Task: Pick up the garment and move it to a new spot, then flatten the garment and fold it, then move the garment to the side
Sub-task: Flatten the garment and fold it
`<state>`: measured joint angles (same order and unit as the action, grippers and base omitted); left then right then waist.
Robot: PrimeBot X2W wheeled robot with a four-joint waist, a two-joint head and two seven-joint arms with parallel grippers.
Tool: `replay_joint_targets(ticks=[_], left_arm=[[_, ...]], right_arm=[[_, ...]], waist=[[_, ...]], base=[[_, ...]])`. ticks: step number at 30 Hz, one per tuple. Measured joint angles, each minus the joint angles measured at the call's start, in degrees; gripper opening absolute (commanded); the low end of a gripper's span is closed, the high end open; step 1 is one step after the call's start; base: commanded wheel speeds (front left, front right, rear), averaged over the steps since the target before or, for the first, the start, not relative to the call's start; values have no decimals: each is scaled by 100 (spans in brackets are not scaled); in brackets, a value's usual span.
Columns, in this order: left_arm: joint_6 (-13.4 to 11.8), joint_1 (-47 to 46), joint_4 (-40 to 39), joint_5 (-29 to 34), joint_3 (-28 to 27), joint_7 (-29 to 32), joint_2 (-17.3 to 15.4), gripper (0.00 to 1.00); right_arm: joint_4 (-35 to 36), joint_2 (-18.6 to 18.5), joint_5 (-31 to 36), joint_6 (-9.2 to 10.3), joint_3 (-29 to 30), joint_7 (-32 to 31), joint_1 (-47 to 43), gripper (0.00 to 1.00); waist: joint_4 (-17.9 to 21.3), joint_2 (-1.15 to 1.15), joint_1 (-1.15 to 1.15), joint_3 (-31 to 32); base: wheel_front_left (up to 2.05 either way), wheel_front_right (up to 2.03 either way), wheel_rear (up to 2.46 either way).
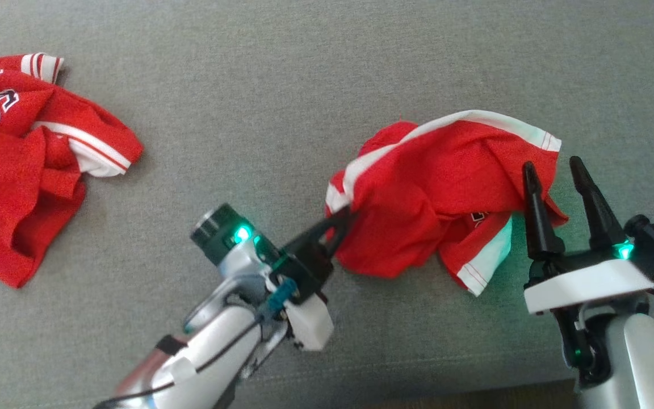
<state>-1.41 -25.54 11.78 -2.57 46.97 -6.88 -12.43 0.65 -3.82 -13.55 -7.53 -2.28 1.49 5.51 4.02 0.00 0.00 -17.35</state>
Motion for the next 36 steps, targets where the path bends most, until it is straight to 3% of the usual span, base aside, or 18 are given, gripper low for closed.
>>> replay_joint_targets(ticks=[10, 18, 19, 20, 21, 30, 36], left_arm=[[347, 69, 461, 241, 659, 33, 16, 0], [426, 105, 903, 174, 804, 22, 99, 0], [445, 124, 942, 149, 814, 16, 111, 22], [445, 155, 972, 111, 814, -31, 126, 58], [444, 196, 994, 86, 816, -65, 143, 100], [248, 471, 782, -256, 712, -457, 186, 100], [-120, 789, 141, -697, 178, -688, 189, 100]], right_arm=[[2, 29, 1, 0, 105, -58, 0, 100], [16, 36, 29, 0, 126, -110, -6, 100], [15, 36, 53, 0, 135, -122, -11, 100], [15, 37, 53, 0, 138, -136, -12, 100], [16, 40, 53, 0, 138, -152, -12, 100], [62, 65, 103, 0, 143, -203, -75, 100], [146, 67, 133, 0, 162, -287, -238, 100]], waist=[[-62, 0, 0, -44], [-99, 0, 0, 59], [-107, 0, 0, 89], [-116, 0, 0, 122], [-124, 0, 0, 157], [-205, 0, 0, 452], [-266, 0, 0, 587]], base=[[0, 0, 0], [0, 0, 0], [0, 0, 0], [0, 0, 0], [0, 0, 0], [0, 0, 0], [0, 0, 0]])
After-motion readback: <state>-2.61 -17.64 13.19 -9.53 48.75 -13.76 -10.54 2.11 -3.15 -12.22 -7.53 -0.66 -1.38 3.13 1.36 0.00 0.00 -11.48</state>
